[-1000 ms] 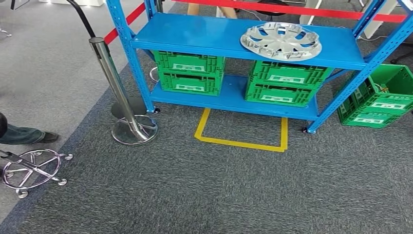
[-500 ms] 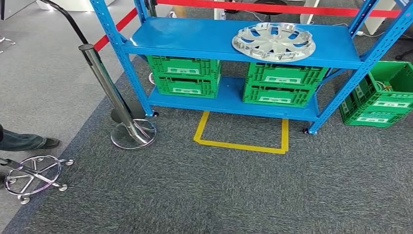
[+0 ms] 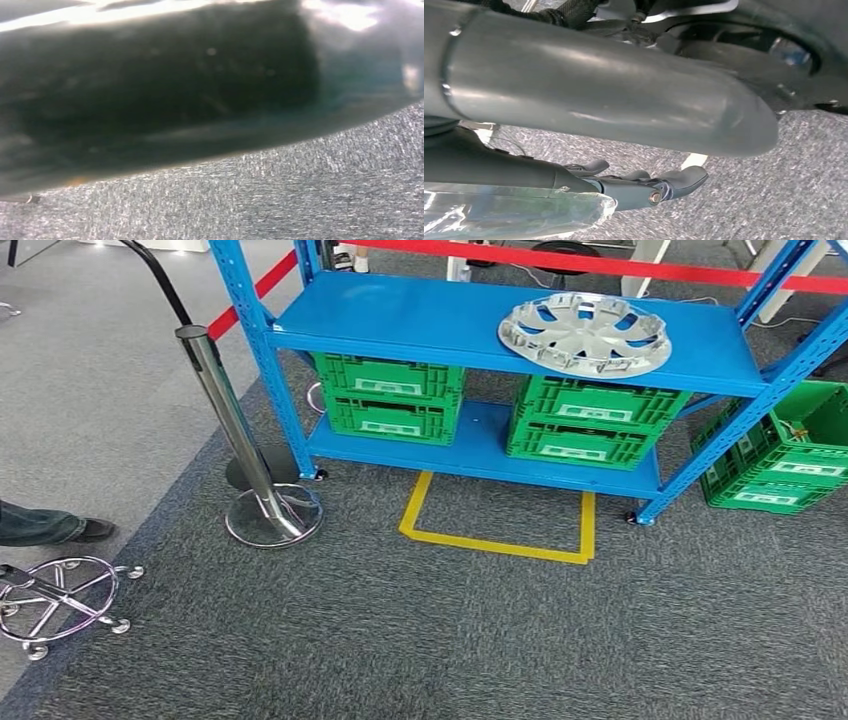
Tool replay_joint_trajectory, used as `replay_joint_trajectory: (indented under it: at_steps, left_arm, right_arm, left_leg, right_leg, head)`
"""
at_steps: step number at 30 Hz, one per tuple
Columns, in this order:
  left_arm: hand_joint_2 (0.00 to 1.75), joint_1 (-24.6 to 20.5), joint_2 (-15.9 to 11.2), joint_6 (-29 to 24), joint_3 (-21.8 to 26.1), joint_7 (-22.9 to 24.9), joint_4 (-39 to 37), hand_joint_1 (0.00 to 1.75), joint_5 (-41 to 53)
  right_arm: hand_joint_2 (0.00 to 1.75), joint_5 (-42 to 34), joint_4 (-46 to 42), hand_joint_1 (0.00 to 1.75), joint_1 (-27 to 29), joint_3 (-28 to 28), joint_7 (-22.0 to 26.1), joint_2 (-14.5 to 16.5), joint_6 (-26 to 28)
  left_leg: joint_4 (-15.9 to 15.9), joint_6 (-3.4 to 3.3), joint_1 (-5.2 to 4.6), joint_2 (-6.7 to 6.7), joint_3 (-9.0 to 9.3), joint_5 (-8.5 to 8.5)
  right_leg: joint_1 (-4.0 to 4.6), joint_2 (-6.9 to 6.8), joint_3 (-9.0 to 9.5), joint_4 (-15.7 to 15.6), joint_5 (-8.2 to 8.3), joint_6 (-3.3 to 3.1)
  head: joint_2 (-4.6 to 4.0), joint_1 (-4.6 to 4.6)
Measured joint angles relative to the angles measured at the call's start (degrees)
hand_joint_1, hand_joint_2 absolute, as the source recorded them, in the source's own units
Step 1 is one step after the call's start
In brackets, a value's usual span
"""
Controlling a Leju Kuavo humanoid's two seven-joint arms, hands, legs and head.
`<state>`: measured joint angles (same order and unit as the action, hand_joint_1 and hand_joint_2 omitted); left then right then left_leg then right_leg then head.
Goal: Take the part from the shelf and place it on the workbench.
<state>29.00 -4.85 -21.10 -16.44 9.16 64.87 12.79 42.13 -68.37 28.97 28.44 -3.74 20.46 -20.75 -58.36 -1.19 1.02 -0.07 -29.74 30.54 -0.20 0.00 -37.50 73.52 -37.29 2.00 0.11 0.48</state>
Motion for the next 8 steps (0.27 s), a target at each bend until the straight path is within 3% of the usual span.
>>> replay_joint_trajectory:
  at_steps: [2,3,5,8]
  left_arm:
    - [0.0,0.2,0.9,1.7,1.7,-0.5,0.0,0.0,2.1]
    - [0.0,0.3,1.4,2.5,2.7,-0.7,0.0,0.0,3.2]
    - [0.0,0.4,2.4,3.7,4.5,-1.1,0.0,0.0,4.7]
    - [0.0,0.5,3.3,4.5,6.2,-1.4,0.0,0.0,5.7]
  right_arm:
    - [0.0,-0.7,0.0,0.0,0.0,0.0,-0.5,0.0,0.5]
    - [0.0,-1.0,0.0,0.0,0.0,0.0,-0.8,0.0,0.7]
    - [0.0,-1.4,0.0,0.0,0.0,-0.1,-1.1,0.0,1.1]
    - [0.0,-1.6,0.0,0.0,0.1,-0.1,-1.4,0.0,1.3]
  left_leg:
    - [0.0,0.24,0.0,-0.08,1.1,0.77]
    - [-0.1,0.49,-0.11,-0.12,1.54,1.17]
    - [0.0,1.1,-0.27,-0.15,1.91,1.62]
    - [0.4,1.78,-0.28,-0.17,2.14,1.78]
  right_leg:
    - [0.03,-0.01,2.32,-6.7,4.96,-0.33]
    - [0.1,-0.01,3.75,-10.2,6.66,-0.56]
    - [0.26,0.04,5.43,-13.6,7.6,-1.05]
    - [0.26,0.14,5.82,-14.1,7.35,-1.63]
  head:
    - [0.0,0.02]
    - [0.0,0.06]
    - [0.0,0.1]
    - [0.01,0.09]
